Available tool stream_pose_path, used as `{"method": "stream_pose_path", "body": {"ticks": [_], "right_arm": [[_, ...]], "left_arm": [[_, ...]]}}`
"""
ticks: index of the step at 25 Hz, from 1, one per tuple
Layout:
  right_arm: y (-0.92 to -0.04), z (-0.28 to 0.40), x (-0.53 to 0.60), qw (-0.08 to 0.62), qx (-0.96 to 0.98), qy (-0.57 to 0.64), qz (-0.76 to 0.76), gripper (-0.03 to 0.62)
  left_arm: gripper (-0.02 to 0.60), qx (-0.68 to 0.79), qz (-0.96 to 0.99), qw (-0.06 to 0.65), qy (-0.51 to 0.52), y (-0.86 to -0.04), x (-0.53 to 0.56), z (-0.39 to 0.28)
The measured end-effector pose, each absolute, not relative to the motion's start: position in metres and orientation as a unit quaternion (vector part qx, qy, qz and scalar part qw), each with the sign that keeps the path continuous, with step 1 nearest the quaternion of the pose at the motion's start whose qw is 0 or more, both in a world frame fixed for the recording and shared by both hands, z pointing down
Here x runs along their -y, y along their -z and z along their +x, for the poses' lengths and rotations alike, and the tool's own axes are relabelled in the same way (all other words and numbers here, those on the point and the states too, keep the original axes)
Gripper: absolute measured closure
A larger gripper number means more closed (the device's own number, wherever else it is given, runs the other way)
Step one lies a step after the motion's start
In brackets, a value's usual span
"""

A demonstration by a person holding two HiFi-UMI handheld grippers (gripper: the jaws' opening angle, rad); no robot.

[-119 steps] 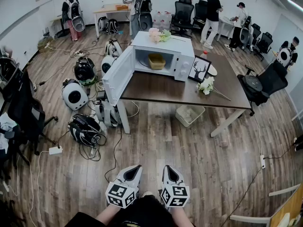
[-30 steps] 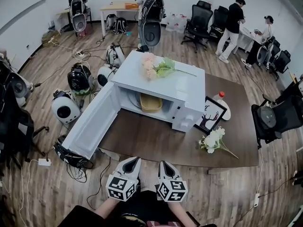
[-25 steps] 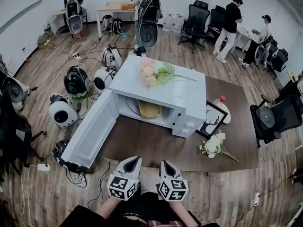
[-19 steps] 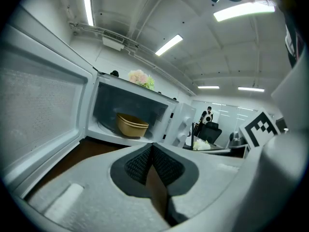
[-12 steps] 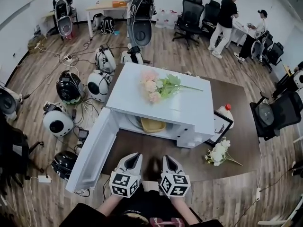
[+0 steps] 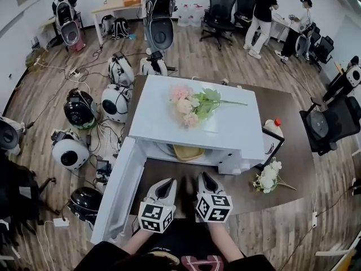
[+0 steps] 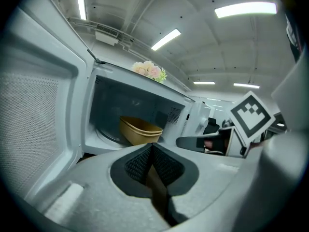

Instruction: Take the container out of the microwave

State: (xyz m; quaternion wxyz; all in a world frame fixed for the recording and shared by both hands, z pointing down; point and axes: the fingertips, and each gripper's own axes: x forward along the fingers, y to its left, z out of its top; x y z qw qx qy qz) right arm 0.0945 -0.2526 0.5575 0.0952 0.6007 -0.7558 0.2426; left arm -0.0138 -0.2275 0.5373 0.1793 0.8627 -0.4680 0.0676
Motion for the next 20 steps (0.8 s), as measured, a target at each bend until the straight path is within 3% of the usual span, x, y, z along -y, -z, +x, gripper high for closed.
{"method": "stream_pose_path", "body": {"ticks": [10, 20], "right_arm": [[-0.539, 0.093, 0.305, 0.09, 0.75, -0.249, 0.607, 0.393], [-0.545, 0.088, 0.344, 0.124, 0.739, -0.239, 0.618, 0.372]], "left_arm": [[0.572, 0.485, 0.85, 0.195, -0.07, -0.536, 0.234, -0.023], [0.572, 0.521, 0.825, 0.203, -0.084, -0.538, 0.235, -0.046]]}}
